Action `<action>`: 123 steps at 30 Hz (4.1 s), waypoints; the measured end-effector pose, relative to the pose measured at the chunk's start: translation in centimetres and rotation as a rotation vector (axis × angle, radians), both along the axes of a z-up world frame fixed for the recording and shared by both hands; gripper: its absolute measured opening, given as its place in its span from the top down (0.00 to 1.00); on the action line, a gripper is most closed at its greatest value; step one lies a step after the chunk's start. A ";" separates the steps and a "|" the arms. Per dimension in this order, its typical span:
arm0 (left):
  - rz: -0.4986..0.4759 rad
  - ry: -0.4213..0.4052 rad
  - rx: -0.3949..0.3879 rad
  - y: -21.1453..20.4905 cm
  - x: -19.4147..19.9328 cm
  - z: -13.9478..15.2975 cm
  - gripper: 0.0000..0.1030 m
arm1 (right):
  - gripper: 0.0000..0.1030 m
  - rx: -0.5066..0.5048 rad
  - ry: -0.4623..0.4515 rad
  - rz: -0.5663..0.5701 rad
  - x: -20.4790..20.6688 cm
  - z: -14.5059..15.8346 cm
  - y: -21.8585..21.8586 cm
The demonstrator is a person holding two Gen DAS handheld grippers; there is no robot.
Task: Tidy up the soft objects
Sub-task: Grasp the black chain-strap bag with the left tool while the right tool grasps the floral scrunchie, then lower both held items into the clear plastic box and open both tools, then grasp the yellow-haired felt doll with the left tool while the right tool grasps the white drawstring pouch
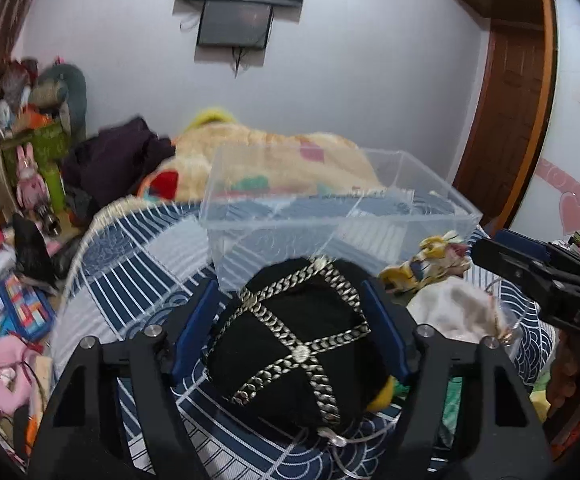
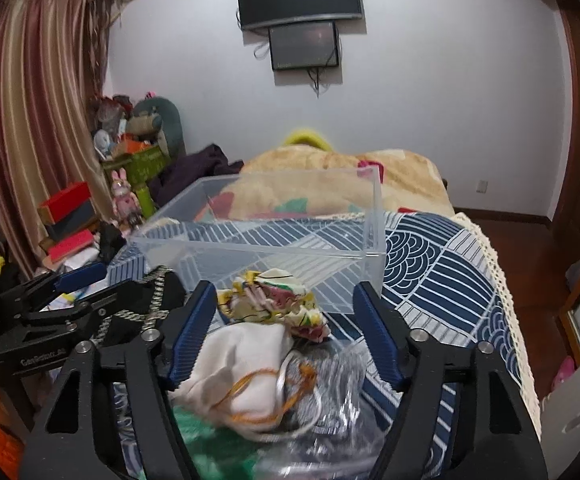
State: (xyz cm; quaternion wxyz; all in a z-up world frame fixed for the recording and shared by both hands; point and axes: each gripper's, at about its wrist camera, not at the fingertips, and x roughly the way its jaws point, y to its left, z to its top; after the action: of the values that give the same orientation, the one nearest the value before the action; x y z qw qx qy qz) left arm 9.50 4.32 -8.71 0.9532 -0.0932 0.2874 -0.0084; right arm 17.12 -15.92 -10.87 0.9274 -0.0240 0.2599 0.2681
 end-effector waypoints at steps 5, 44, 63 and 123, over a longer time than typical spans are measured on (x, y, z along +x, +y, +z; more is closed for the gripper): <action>-0.048 0.059 -0.065 0.5 0.6 -1.6 0.49 | 0.52 0.002 0.100 0.023 1.5 -1.5 0.5; -0.028 -0.221 -0.087 1.9 0.2 9.1 0.86 | 0.90 0.096 -0.157 -0.037 0.3 6.6 -2.1; -0.049 0.016 0.054 -0.2 11.8 3.6 0.86 | 0.90 -0.099 0.035 -0.015 7.2 2.1 2.1; -0.130 0.092 0.049 -0.8 -0.7 -2.7 0.57 | 0.57 -0.077 0.148 0.150 -1.5 -3.9 1.4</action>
State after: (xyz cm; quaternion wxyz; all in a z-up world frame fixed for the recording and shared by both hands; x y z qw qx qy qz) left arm 8.84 3.48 -11.36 0.9384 -0.0513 0.3366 -0.0588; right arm 15.63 -14.52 -14.73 0.8814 -0.0594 0.3352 0.3276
